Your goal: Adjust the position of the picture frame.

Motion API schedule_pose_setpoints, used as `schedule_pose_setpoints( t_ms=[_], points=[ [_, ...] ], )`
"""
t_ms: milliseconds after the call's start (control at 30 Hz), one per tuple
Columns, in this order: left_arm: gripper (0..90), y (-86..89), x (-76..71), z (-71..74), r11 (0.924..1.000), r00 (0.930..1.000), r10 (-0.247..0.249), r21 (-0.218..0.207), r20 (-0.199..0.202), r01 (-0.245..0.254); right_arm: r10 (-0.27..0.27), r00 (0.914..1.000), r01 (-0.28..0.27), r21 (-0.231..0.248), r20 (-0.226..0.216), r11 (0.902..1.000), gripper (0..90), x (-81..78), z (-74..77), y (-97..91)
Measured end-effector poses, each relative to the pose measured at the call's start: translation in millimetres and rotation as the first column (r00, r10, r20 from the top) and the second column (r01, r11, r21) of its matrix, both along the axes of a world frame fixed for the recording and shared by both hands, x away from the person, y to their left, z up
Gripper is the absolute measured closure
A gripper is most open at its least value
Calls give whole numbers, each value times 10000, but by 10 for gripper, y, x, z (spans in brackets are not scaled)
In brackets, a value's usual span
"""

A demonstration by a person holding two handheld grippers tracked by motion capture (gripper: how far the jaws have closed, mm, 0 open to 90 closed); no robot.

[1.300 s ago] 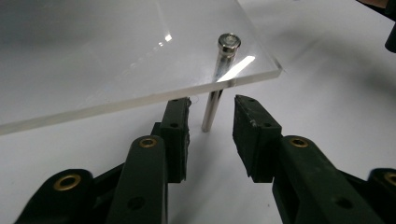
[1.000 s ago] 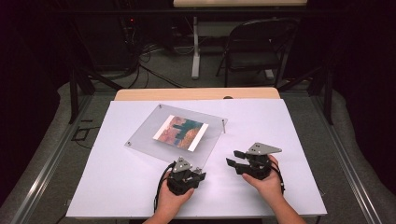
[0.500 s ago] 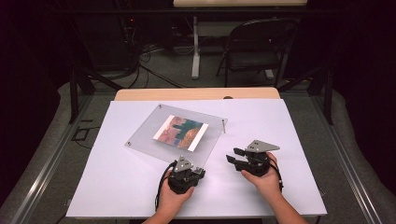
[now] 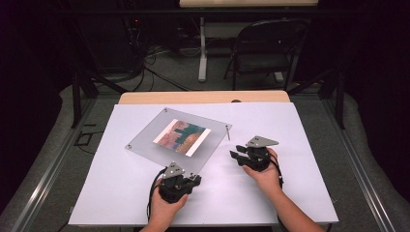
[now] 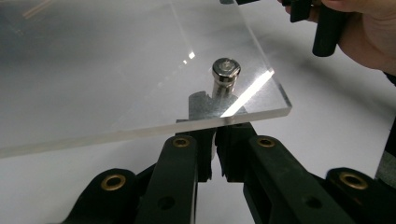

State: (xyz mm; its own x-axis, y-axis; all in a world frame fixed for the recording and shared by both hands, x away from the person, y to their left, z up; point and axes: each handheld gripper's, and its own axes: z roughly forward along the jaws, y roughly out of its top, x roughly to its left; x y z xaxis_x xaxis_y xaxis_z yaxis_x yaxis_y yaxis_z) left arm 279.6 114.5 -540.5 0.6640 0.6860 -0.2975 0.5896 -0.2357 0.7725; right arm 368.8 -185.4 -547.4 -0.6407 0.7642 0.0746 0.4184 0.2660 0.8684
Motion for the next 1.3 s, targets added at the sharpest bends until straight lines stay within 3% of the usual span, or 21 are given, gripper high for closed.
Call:
schedule_pose_setpoints(
  t_ms=[267,533,700,900,1300],
  points=[
    [850,360,-137,58,9991,9991,420,-53,-17,-420,100,9999,-99,129,-39,9999,629,156,-5,179],
    [850,589,-231,64,9957,9958,918,-148,47,-918,671,9977,-671,-59,8,9977,656,284,-39,455],
    [850,648,-259,63,9929,9933,1158,-274,31,-1157,950,9954,-950,-8,93,9955,735,320,-36,561],
    [849,669,-283,39,9912,9912,1322,-86,9,-1322,1122,9936,-1124,169,118,9935,846,338,-10,584],
    [849,661,-260,26,9923,9923,1235,0,37,-1235,1300,9915,-1301,102,90,9915,854,306,45,520]
  ],
)
